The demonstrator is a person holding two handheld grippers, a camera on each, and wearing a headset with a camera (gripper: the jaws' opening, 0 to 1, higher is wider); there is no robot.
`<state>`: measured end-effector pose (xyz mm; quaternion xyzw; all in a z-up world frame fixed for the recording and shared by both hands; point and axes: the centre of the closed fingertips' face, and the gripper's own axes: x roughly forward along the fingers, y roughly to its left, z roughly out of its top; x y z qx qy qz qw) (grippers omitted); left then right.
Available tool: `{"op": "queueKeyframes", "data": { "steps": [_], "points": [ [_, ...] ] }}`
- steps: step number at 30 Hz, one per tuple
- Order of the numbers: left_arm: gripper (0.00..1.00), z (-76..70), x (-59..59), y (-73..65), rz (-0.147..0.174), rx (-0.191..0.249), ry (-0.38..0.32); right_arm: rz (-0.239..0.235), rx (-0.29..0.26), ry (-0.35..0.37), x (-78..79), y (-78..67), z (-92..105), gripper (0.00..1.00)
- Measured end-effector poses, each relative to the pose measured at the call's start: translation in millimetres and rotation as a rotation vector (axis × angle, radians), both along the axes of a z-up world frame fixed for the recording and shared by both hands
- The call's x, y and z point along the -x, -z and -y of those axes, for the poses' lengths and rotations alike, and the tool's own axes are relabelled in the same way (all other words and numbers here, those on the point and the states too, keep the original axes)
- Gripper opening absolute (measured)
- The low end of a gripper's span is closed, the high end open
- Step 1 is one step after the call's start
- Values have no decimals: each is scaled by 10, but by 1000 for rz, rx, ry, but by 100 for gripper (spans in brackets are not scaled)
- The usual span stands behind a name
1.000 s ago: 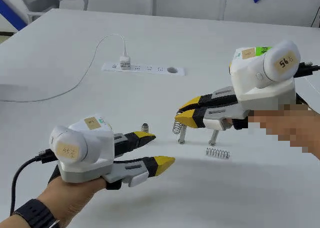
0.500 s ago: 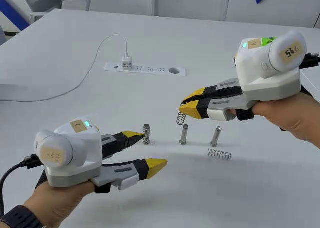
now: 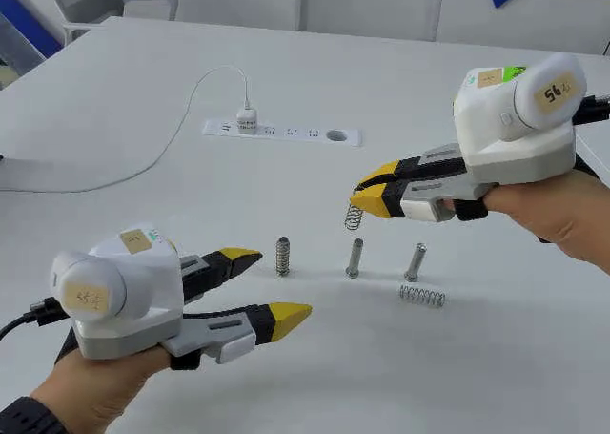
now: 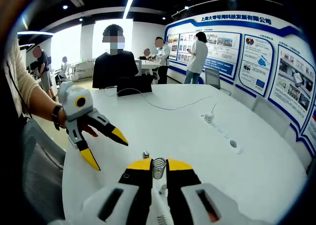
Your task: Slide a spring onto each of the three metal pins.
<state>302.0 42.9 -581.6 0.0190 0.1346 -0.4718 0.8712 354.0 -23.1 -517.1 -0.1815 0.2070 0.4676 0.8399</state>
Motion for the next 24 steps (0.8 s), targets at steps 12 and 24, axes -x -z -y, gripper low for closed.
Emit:
{"op": "queueKeyframes", "data": {
  "steps": [12, 24],
  "points": [
    [60, -39, -30, 10, -3, 1, -18, -24, 25, 28, -81, 152, 89, 11],
    [63, -69, -41, 33, -8, -1, -29, -45, 36, 38, -103, 271, 104, 11]
  ]
}}
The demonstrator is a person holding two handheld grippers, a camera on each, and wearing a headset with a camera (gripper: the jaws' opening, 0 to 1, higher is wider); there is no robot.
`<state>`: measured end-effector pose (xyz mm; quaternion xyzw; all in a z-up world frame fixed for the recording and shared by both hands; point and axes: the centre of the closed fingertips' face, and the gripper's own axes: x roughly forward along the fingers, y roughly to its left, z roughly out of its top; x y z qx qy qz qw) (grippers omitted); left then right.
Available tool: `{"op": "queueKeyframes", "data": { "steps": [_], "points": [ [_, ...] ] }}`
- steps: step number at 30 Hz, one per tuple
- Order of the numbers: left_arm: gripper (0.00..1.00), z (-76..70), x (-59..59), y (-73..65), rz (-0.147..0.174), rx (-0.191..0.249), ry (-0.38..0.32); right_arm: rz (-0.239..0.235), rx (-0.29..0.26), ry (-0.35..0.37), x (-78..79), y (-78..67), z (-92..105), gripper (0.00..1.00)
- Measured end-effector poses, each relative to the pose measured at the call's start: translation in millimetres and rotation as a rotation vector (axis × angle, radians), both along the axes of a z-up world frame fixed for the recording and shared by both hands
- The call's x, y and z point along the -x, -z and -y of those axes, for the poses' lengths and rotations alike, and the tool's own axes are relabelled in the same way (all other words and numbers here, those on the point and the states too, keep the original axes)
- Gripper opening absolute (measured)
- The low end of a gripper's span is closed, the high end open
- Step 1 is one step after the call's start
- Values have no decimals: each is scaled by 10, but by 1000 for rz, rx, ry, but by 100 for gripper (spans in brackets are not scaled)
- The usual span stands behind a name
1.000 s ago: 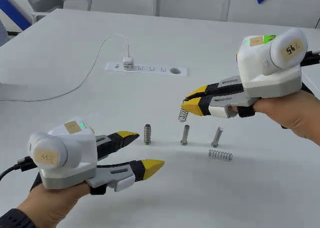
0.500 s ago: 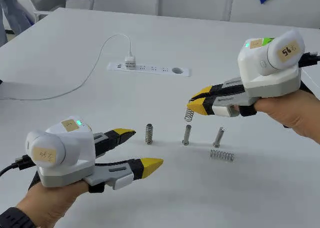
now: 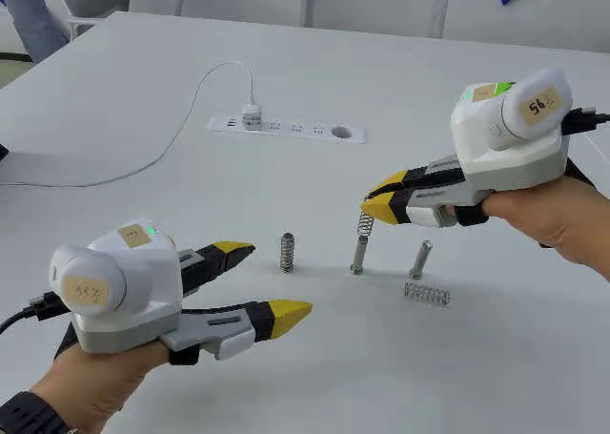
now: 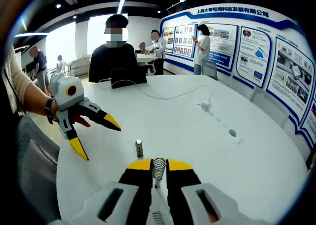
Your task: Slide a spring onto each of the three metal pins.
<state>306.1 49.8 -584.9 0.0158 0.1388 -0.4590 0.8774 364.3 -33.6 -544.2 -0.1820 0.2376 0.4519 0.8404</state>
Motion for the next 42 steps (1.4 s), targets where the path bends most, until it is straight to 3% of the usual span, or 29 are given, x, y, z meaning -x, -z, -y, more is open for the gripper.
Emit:
{"op": "queueKeyframes", "data": {
  "steps": [23, 42],
  "points": [
    [63, -28, -8, 13, -2, -8, -7, -28, 4, 12, -21, 143, 17, 11],
    [62, -17, -10, 30, -4, -14, -1, -54, 21, 21, -13, 360, 8, 11]
  ]
}}
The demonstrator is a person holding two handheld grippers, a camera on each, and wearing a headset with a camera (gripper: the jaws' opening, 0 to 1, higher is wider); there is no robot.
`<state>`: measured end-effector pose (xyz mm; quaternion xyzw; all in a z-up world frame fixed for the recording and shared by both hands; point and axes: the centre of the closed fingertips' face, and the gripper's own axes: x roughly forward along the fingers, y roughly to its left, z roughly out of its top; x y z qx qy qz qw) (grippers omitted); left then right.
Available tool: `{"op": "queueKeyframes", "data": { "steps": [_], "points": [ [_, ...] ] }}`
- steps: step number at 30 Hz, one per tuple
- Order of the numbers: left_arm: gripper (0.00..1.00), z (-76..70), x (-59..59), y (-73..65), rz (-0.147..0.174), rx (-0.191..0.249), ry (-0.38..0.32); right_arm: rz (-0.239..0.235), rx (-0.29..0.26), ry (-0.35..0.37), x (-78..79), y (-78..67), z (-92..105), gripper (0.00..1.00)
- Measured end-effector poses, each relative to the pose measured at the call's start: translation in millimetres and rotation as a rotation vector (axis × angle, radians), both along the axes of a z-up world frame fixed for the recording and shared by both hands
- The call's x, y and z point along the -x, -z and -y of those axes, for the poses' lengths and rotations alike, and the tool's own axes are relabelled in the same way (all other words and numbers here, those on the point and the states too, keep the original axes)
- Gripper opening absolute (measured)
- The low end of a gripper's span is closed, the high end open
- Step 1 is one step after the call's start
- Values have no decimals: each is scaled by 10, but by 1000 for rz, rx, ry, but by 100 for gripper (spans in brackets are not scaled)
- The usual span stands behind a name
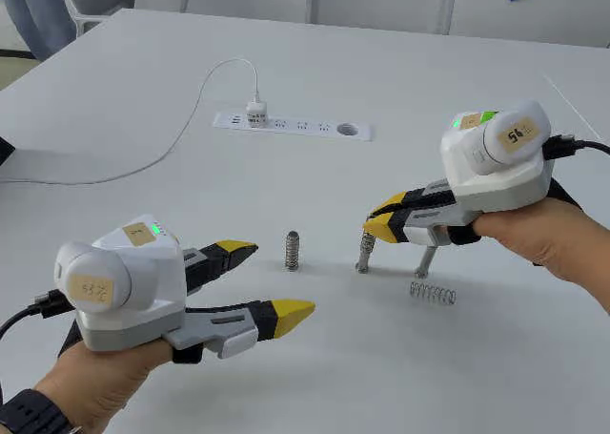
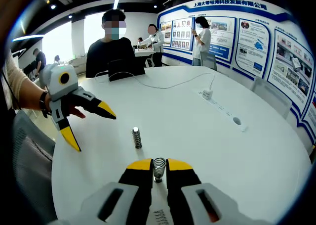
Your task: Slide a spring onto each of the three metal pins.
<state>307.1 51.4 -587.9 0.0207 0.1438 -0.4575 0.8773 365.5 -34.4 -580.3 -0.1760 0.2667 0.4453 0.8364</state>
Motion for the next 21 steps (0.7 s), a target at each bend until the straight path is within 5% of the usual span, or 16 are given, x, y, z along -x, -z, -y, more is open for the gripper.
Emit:
{"op": "queueKeyframes", "data": {
  "steps": [21],
  "points": [
    [61, 2, 4, -11, 1, -5, 0, -20, 24, 14, -2, 252, 19, 11]
  ]
}}
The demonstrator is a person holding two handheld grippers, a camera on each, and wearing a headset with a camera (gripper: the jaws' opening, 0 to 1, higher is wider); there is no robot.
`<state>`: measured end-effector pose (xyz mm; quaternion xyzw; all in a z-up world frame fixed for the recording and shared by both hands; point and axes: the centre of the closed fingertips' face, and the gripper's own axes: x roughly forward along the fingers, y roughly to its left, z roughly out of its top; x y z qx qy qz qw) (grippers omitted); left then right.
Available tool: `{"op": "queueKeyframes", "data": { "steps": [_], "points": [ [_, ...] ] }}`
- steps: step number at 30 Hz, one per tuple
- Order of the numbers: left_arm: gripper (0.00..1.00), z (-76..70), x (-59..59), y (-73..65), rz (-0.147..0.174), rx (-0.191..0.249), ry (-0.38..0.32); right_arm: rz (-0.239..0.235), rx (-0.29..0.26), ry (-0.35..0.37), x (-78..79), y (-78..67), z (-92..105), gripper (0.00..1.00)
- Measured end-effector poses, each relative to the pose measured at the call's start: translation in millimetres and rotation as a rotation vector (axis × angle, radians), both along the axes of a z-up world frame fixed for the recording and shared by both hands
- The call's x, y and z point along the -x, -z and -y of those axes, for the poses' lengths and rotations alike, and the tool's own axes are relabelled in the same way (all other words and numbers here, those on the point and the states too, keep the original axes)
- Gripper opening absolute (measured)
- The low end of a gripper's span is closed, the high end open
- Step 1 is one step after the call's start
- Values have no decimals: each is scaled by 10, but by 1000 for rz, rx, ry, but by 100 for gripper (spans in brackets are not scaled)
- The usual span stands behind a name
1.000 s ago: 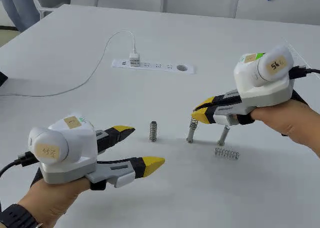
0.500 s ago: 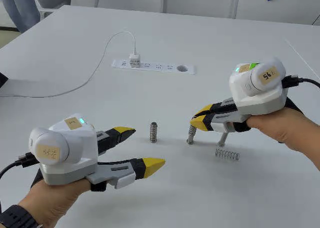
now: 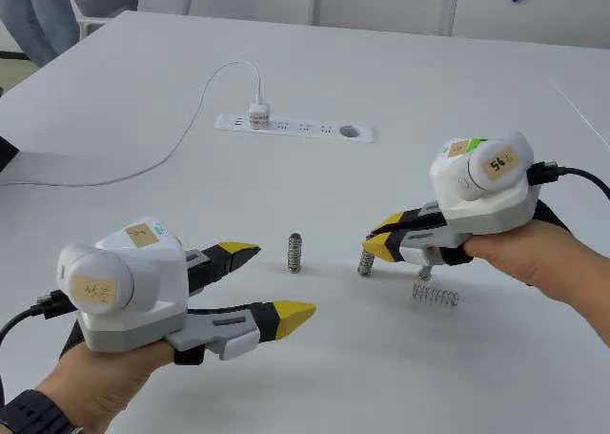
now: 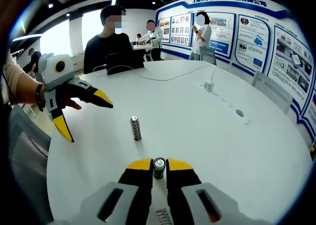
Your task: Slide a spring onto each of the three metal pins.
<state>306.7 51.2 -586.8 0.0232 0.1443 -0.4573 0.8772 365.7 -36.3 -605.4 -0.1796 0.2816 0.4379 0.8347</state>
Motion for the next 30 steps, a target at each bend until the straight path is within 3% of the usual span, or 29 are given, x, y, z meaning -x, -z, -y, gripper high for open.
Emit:
{"op": "queueKeyframes", "data": {
  "steps": [11, 30],
  "points": [
    [61, -8, 0, 0, 0, -1, -2, -5, 15, 0, 3, 86, 1, 11],
    [61, 7, -10, -14, 4, 0, -2, 0, -12, 31, 15, 4, 59, 17]
  ]
}}
